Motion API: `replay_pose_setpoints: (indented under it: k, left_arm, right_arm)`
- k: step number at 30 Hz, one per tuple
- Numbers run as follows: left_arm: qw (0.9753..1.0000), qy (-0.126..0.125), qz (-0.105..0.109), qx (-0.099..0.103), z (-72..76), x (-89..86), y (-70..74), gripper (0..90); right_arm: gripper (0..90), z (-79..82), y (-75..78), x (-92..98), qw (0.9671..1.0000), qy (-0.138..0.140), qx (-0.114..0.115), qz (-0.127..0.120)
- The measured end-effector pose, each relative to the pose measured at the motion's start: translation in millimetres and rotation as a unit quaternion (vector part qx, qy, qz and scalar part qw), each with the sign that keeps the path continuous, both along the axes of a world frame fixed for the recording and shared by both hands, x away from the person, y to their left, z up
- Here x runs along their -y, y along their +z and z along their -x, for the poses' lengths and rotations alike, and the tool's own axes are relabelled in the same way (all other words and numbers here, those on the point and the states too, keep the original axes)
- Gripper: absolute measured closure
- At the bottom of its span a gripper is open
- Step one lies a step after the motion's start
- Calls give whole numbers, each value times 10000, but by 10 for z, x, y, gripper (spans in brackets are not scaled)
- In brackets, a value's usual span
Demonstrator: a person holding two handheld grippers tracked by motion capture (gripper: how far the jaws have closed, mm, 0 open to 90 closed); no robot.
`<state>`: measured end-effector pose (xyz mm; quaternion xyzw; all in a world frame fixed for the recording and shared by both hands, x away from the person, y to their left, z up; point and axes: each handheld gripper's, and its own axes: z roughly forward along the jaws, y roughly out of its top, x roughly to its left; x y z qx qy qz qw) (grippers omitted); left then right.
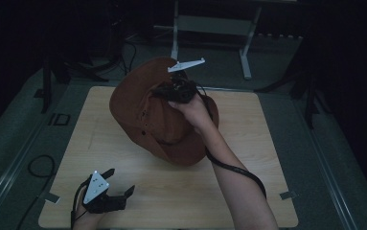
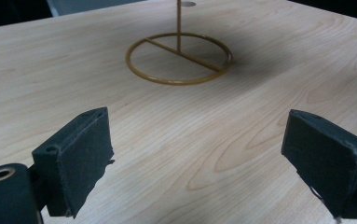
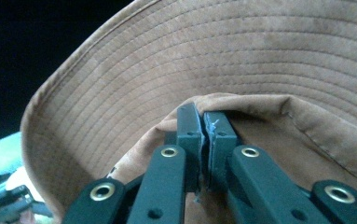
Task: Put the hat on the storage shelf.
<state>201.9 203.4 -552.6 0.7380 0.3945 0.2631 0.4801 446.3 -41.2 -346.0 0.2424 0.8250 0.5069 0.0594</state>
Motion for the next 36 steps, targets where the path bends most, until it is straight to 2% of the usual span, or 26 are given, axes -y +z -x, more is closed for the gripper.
replay_pose_setpoints:
  k: [2, 5, 8, 9, 12, 18, 20, 23, 26, 33, 36]
  left_arm:
    - [10000, -11, -2, -25, -1, 5, -13, 91]
    - [10000, -43, -14, -29, 0, 17, -18, 91]
    - [10000, -58, -10, -21, 7, 24, -15, 90]
    - [10000, -62, 1, -31, 6, 23, -16, 90]
    - [10000, -59, -23, -41, 1, 21, -21, 91]
    - [10000, -42, -40, -41, 0, 24, -21, 90]
    - [10000, -38, -45, -50, 0, 29, -24, 90]
    - [10000, -33, -53, -42, 2, 38, -23, 91]
    - [10000, -23, -52, -50, 1, 37, -25, 91]
    - [10000, 13, -49, -63, -12, 27, -30, 90]
    - [10000, 24, -51, -58, -13, 28, -30, 90]
  right_arm:
    - [867, -37, -9, -19, 9999, 40, -110, 0]
    - [867, -42, -20, -65, 9999, 58, -77, 65]
    - [780, -14, -36, -72, 9999, 134, -8, 1]
    - [738, -11, -35, -63, 9998, 159, -60, -49]
    - [696, 25, -14, -9, 9996, 213, -102, -124]
    - [671, 107, 54, 138, 9996, 228, 8, -160]
    - [665, 131, 73, 194, 9994, 231, 15, -244]
    - [636, 165, 84, 273, 9996, 161, 56, -220]
    - [594, 189, 55, 370, 9997, 98, 131, -180]
    - [525, 306, -42, 638, 9992, 93, 208, -320]
    - [487, 382, -76, 753, 9989, 71, 320, -348]
